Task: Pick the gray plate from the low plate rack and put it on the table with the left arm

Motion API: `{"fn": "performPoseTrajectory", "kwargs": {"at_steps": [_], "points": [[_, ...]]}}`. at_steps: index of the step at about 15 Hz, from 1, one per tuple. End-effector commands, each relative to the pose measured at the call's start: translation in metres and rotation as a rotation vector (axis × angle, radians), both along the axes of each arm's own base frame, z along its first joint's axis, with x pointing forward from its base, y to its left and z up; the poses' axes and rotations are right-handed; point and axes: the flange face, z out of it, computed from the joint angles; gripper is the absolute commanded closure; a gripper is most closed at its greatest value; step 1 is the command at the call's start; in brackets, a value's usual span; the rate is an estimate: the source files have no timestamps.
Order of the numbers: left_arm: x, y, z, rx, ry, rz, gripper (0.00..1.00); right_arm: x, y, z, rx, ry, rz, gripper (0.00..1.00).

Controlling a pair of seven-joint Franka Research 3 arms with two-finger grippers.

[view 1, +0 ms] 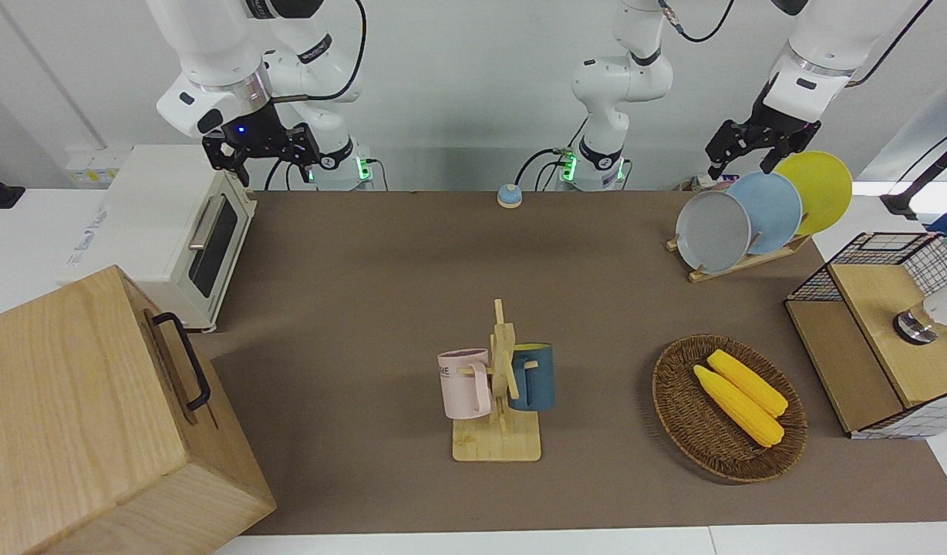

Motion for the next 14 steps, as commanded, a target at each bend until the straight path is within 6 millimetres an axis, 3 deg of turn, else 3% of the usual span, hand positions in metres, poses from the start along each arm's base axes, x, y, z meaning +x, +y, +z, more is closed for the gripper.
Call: {"fn": "performPoseTrajectory", "kwargs": {"at_steps": [1,14], "points": [[-0.0003,-0.0128,-0.0016,0.015,0.010,0.022,0.00,-0.0021,-0.0022,0.0046,-0.009,0.001,-0.016,0.017],[-0.0003,-0.0119,-0.0037,0.024,0.014,0.032,0.00,-0.0021,-0.0022,0.0046,-0.009,0.001,-0.016,0.017]]}}
